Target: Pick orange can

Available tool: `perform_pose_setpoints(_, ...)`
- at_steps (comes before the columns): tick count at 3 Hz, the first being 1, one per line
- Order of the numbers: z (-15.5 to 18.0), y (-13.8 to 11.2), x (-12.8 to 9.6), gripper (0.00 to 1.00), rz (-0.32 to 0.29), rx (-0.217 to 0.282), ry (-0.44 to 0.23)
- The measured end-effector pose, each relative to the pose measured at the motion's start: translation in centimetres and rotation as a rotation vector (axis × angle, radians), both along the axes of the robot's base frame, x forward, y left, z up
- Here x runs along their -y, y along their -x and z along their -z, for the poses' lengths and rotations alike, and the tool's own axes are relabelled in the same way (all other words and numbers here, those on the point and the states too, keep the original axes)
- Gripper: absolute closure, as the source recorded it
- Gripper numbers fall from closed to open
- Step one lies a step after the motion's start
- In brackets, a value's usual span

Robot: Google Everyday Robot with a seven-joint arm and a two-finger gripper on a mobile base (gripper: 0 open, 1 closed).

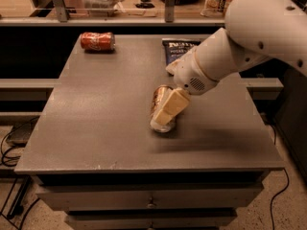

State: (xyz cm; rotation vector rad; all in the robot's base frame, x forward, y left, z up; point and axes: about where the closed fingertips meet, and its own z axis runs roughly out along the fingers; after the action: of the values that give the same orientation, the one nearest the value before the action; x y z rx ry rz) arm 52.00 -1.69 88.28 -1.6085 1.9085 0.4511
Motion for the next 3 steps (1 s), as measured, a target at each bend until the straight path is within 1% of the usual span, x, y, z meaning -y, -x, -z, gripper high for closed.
perform_pose_setpoints(2,3.5,-0.5,-0.1,0.00,-0.003,-0.052,0.028)
perform_pose_setpoints(3,4.4,-0.7,0.4,0.19,0.038,-0.061,0.027)
